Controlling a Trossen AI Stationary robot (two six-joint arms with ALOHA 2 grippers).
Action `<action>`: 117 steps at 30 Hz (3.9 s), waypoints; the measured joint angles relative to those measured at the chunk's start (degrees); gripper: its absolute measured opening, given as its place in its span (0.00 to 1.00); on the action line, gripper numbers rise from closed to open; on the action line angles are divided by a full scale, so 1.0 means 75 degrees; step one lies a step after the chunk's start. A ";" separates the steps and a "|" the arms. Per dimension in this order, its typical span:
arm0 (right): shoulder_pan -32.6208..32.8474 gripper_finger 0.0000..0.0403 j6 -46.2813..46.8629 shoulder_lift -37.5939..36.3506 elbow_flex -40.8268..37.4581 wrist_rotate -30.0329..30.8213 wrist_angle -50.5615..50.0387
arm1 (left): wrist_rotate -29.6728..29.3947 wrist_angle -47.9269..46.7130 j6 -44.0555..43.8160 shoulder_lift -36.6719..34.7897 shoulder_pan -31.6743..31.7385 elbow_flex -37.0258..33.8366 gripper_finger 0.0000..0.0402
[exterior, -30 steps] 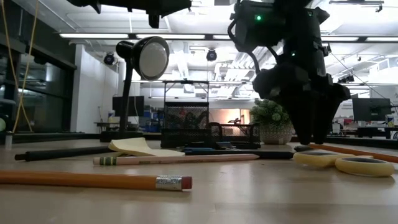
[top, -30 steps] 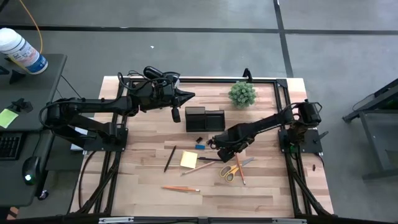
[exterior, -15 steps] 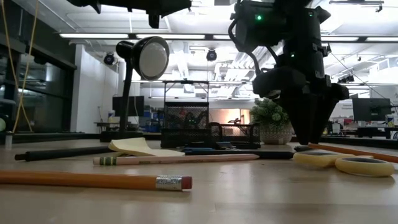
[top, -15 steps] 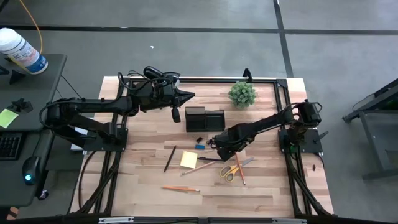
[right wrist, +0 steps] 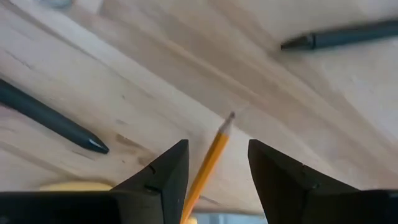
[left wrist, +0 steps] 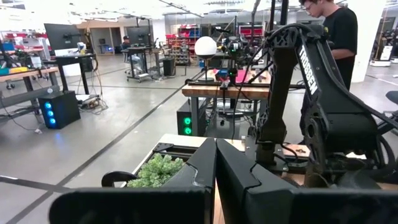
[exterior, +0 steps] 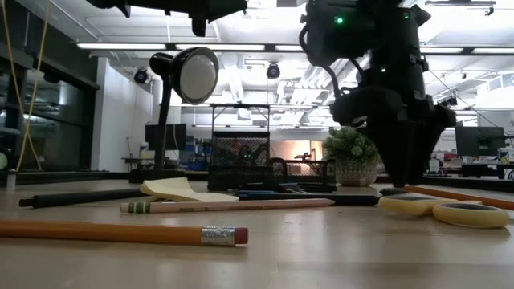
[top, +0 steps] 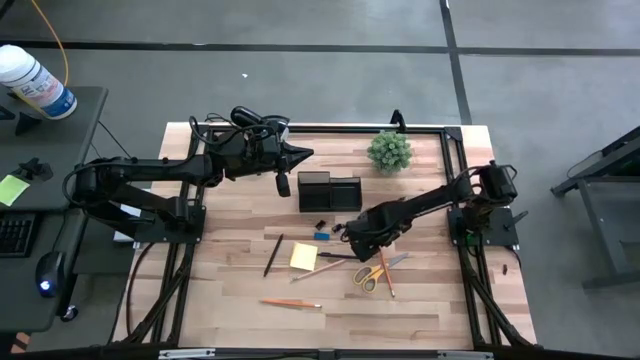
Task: Pick and place office supplies into organizer
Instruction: Put the right orange pencil into the black desk organizer
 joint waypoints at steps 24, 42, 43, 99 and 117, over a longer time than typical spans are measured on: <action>0.0304 0.31 0.0619 0.0507 0.0015 -0.0140 0.0275 | 0.0000 -0.0012 0.0005 0.0000 0.0000 0.0000 0.00; 0.0246 0.05 -0.0581 0.0571 0.1068 0.0245 -0.0867 | 0.0002 -0.0015 0.0006 -0.0001 -0.0001 0.0000 0.00; 0.0235 0.05 -0.0723 0.0571 0.1254 0.0365 -0.1008 | 0.0054 -0.0015 0.0006 -0.0001 -0.0001 0.0000 0.00; -0.2298 0.05 -0.5706 0.0600 0.1713 0.4457 0.8135 | 0.1591 -0.3498 0.2305 -0.2748 0.0000 0.0003 0.00; -0.2472 0.29 -0.5216 0.0597 0.0743 0.3466 0.9395 | 0.1432 -0.3483 0.2273 -0.2742 0.0000 0.0000 0.00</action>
